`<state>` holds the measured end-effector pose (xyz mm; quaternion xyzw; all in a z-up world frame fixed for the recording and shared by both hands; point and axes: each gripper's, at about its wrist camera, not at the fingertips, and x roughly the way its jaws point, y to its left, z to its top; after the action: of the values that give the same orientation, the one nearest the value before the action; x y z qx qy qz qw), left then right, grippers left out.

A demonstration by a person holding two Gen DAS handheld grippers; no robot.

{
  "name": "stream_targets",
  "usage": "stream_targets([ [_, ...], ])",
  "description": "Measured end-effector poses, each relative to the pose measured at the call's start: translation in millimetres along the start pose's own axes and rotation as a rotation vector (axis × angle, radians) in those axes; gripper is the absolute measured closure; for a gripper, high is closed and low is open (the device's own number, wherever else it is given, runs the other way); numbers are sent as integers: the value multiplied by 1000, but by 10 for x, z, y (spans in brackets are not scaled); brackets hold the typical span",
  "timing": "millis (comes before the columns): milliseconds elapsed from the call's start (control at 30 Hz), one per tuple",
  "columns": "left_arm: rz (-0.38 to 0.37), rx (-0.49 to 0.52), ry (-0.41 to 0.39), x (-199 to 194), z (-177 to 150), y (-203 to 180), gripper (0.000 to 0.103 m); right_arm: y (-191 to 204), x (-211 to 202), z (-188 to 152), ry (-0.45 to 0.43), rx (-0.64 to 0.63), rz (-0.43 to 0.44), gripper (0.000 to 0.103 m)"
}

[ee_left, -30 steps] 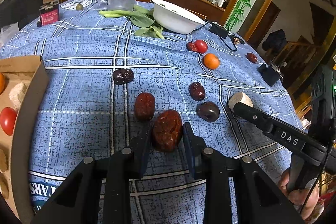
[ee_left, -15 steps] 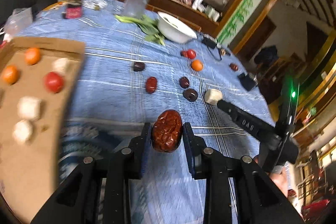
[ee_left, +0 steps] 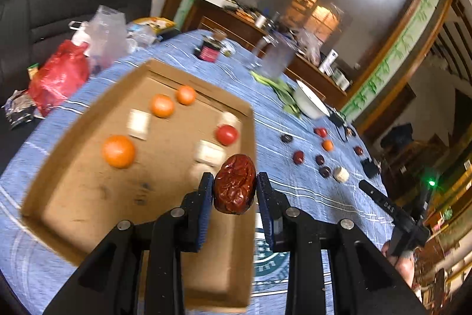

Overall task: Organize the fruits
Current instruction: 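Carry the red date and beige cube over the cardboard tray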

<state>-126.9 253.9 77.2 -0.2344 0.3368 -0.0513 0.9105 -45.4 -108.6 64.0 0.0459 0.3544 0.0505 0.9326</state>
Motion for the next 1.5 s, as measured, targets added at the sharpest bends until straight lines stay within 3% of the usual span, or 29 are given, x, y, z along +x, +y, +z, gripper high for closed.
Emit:
stream_targets([
  [33,6,0,-8,-34,3,30,74,-85,41,30,1,28,-9,52],
  [200,43,-2,-25,-97,-8,174,74,-481,380,218,62,169,0,51],
  [400,72,-7,0,-46,-23,256,74,-361,832,295,131,105,-70,51],
  [433,79,-9,0,-49,-23,279,74,-355,894,289,144,102,-72,52],
  [500,96,-17,2,-55,-16,325,74,-362,934,273,163,110,-66,69],
  [700,154,-58,5,-48,30,541,74,-325,642,218,136,131,-8,69],
  [900,214,-61,31,12,22,650,74,240,226,201,121,54,165,68],
  [1100,262,-53,53,79,142,751,74,1273,-33,55,154,-117,374,68],
  [1200,241,-74,92,132,133,811,74,1777,-78,-92,180,-207,454,68],
  [1333,227,-81,115,186,83,818,74,2337,-19,-349,210,-331,482,68],
  [1500,242,-107,111,236,95,888,74,2650,113,-576,214,-444,436,68],
])
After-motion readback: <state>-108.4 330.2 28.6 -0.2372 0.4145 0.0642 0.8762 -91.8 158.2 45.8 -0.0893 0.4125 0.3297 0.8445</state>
